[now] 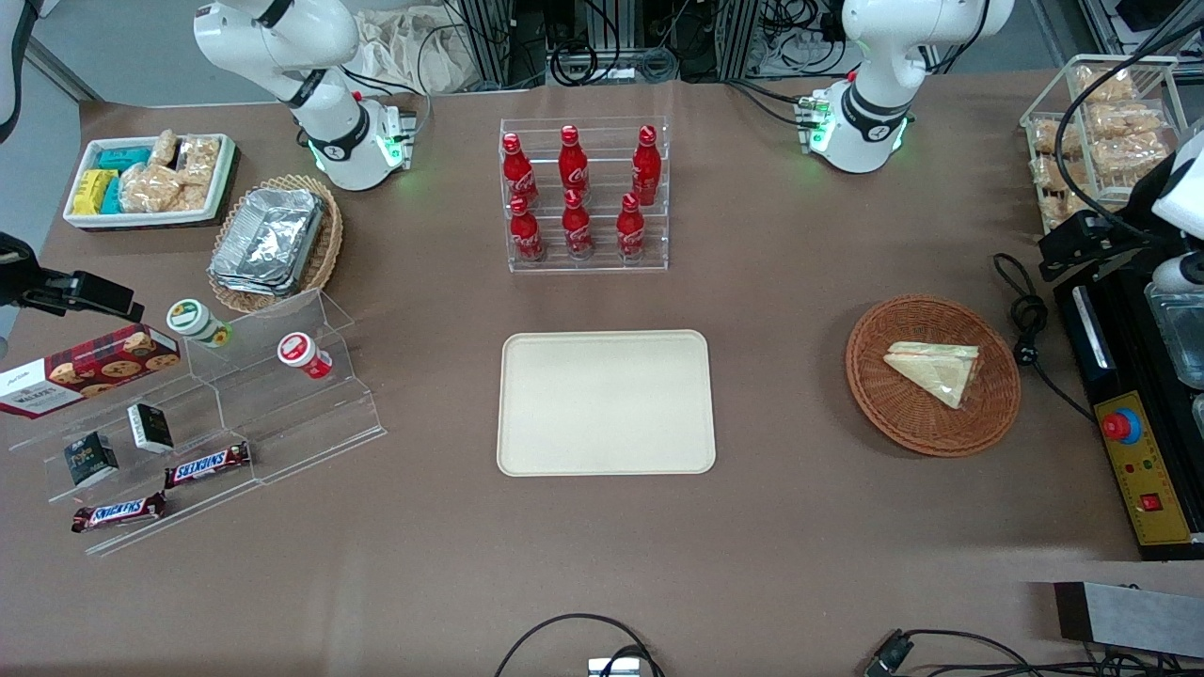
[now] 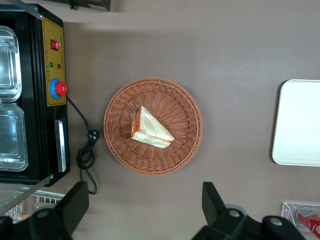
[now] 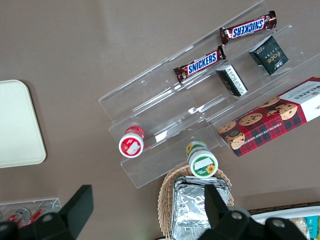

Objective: Place sandwich from basket to tray
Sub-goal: 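Move the left gripper over the wrapped sandwich in the wicker basket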

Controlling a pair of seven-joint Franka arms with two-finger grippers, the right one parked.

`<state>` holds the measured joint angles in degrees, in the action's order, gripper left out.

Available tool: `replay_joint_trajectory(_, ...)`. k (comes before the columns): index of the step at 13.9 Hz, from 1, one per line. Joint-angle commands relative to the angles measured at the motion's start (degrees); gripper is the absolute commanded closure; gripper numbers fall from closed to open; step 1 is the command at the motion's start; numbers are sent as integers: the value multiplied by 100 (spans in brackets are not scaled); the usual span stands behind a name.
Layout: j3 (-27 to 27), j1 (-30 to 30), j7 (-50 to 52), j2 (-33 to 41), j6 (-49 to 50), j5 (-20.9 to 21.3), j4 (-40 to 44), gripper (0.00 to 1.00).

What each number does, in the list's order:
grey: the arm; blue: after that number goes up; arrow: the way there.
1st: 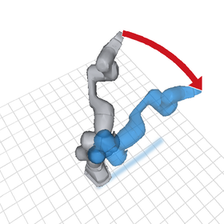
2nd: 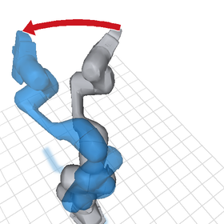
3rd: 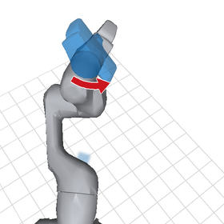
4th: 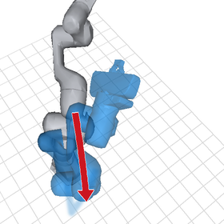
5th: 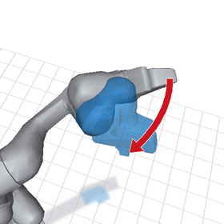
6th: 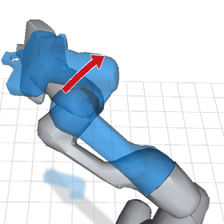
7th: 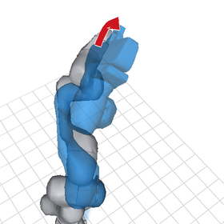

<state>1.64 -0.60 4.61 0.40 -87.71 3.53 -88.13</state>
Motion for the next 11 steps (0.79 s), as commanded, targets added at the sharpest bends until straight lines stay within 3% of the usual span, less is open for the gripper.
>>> replay_joint_trajectory(1,-58,-72,40,-83,61,-54,94,0)
replay_joint_trajectory(11,-67,-63,171,-513,105,-46,94,0)
